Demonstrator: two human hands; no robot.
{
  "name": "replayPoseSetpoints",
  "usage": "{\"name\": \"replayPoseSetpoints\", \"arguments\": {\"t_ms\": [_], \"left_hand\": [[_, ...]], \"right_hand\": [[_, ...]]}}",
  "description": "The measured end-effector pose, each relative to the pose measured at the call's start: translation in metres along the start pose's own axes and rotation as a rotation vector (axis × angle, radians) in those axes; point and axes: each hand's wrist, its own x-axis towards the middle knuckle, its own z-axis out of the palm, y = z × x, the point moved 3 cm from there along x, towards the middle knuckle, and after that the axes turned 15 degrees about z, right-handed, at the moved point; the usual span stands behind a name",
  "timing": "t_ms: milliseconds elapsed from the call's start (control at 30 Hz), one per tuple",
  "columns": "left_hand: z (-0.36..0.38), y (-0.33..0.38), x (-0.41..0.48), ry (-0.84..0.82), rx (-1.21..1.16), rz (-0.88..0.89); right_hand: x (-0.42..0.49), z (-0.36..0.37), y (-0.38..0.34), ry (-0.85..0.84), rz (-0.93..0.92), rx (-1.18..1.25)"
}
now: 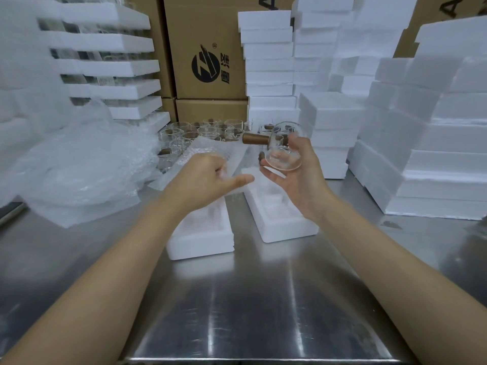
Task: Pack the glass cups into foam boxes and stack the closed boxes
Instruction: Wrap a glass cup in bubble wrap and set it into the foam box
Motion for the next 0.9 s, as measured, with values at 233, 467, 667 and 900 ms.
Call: {"name": "replayPoseSetpoints", "arguments": {"t_ms": [233, 467, 667, 900], "left_hand": [[-0.003, 0.005, -0.001, 0.035, -0.108, -0.092], [-0.009, 0.008, 0.001, 0.144, -0.368, -0.165], [-0.005, -0.003, 0.001, 0.069, -0.613, -0.438], [-0.008, -0.009, 0.0, 0.195, -0.643, -0.59]], "right_hand": [[-0.004, -0.001, -0.007, 0.071, -0.14, -0.202], [-0.011, 0.005, -0.018, 0.106, -0.284, -0.542], [-0.013, 0.006, -0.016, 0.072, -0.246, -0.634], [-0.017, 0.012, -0.01, -0.048, -0.19, -0.418]]}}
